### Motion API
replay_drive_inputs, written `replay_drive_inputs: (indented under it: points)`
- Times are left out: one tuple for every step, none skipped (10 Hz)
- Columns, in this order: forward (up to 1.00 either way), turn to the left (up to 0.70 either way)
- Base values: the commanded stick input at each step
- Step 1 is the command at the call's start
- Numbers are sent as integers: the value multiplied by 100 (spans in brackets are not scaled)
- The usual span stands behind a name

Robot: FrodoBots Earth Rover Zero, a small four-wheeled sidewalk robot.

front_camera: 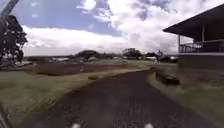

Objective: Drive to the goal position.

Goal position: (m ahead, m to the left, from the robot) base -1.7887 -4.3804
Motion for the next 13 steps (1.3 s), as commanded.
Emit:
replay_drive_inputs:
  points:
    - [70, 0]
    - [70, 0]
    - [70, 0]
    - [70, 0]
    - [70, 0]
    - [70, 0]
    - [70, 0]
    - [70, 0]
    - [70, 0]
    - [70, 0]
    - [70, 0]
    - [70, 0]
    - [70, 0]
